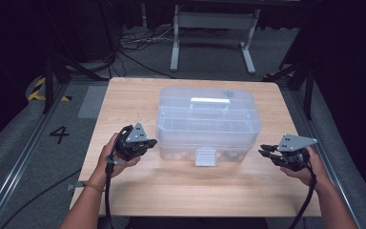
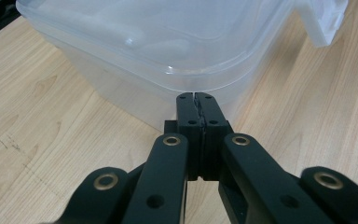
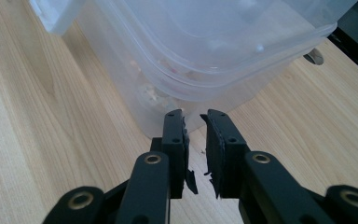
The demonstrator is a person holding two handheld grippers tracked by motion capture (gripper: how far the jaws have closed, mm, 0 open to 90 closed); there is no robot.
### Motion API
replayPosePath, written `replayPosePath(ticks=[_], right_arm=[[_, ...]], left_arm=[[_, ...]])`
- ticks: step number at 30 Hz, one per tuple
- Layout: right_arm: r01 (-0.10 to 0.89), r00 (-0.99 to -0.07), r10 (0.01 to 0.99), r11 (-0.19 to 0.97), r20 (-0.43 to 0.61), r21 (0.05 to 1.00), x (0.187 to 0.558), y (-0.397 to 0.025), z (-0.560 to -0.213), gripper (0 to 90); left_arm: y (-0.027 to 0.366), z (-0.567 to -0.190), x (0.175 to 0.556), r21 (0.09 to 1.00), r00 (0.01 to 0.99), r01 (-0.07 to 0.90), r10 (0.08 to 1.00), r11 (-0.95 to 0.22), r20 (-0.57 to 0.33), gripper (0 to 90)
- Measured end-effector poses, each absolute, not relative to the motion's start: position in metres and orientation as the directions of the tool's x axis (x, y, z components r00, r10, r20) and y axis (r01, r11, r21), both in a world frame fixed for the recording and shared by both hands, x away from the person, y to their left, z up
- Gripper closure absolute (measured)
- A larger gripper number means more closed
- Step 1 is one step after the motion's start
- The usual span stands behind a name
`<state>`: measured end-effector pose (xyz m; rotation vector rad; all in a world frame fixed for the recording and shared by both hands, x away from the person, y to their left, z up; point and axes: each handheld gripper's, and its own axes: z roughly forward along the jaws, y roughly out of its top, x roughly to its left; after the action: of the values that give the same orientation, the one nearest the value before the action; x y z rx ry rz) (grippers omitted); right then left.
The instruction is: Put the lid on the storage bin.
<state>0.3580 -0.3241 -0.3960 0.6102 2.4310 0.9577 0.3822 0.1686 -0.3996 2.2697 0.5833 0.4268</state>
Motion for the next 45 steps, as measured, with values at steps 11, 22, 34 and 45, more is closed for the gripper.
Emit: replayPosePath(ticks=[11,22,34,45], right_arm=[[0.234,-0.788,0.561,0.652,-0.252,0.721,0.354,-0.328,-0.394,75.5],[0.225,-0.790,0.552,0.668,-0.268,0.710,0.355,-0.326,-0.390,72.6],[0.259,-0.798,0.529,0.734,-0.289,0.628,0.358,-0.324,-0.395,46.5],[0.357,-0.718,0.638,0.680,-0.277,0.640,0.346,-0.352,-0.420,28.6]], left_arm=[[0.165,-0.397,0.379,0.693,0.837,0.281,0.523,-0.664,0.162,87.4],[0.169,-0.417,0.378,0.661,0.848,0.299,0.510,-0.689,0.148,75.3],[0.178,-0.434,0.373,0.589,0.820,0.329,0.532,-0.739,0.209,43.9],[0.201,-0.451,0.353,0.580,0.811,0.366,0.555,-0.728,0.186,28.6]])
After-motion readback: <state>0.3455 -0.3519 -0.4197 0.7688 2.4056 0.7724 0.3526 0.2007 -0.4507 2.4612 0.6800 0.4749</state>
